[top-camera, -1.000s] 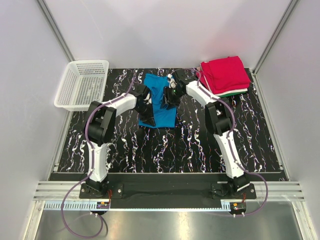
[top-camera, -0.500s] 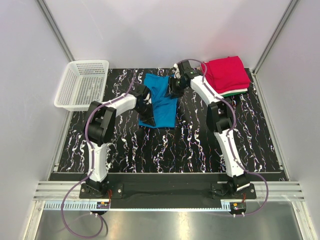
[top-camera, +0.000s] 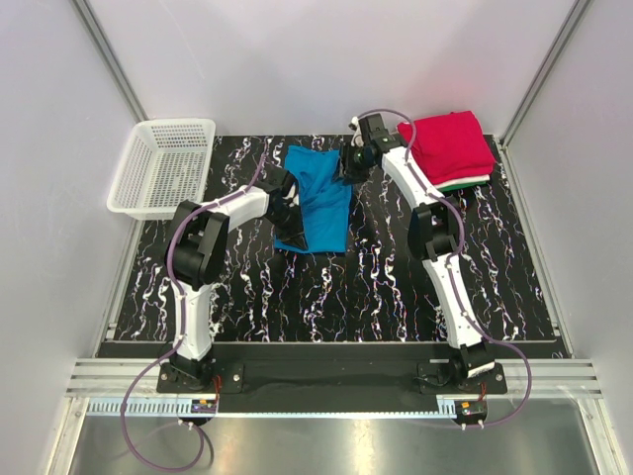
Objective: Fold and stack the t-shirts
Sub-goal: Fold the tshirt
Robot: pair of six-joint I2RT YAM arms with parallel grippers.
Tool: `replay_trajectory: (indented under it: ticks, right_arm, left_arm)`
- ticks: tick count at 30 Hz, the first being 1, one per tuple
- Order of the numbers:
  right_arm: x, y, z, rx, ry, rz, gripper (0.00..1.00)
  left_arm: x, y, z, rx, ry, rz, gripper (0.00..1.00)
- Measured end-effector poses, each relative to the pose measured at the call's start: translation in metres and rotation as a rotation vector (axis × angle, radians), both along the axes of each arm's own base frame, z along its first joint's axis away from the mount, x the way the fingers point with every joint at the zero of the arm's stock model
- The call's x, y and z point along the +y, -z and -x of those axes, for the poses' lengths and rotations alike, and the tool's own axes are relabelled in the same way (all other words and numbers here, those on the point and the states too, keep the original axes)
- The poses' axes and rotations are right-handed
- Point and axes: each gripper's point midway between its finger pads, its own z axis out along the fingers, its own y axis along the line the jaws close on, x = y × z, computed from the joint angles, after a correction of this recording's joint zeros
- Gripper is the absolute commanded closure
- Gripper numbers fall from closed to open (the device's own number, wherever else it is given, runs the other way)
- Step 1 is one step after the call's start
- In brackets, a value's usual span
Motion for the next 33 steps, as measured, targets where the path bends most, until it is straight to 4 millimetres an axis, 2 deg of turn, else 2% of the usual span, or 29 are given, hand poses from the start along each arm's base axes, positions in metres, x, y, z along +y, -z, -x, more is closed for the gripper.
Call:
replay_trajectory:
  ticks: [4,7,13,15,17,20,25,28,33]
  right_arm:
    - [-0.003,-0.015,0.0,-0.018,-0.002,-0.001,0.49]
    - [-0.01,-0.031,0.013,-0.007,-0.012,0.014,0.49]
    - [-0.016,-0.094,0.045,-0.035,-0.04,-0.011,0.49]
    - [-0.014,-0.109,0.057,-0.042,-0.054,-0.016,0.48]
    - [-0.006,-0.115,0.067,-0.044,-0.077,-0.016,0.47]
    - [0.019,-0.109,0.083,-0.026,-0.13,-0.016,0.47]
    - [0.055,-0.079,0.109,0.038,-0.211,0.001,0.47]
    - [0.056,-0.058,0.121,0.092,-0.222,0.024,0.47]
    - [0.042,-0.027,0.129,0.16,-0.202,0.06,0.47]
  left_arm:
    - [0.0,0.0,0.0,0.0,0.0,0.0,0.82]
    - [0.0,0.0,0.0,0.0,0.0,0.0,0.82]
    - [0.0,-0.001,-0.001,0.001,-0.001,0.0,0.82]
    - [0.0,-0.001,-0.001,0.002,-0.004,0.0,0.81]
    - [0.0,-0.001,-0.001,0.004,-0.008,-0.001,0.81]
    - [0.0,-0.001,-0.001,0.008,-0.018,-0.003,0.81]
    - [0.0,-0.001,-0.001,0.011,-0.031,-0.006,0.81]
    - [0.001,-0.001,-0.002,0.011,-0.038,-0.01,0.81]
    - [0.001,-0.001,-0.002,0.013,-0.051,-0.016,0.82]
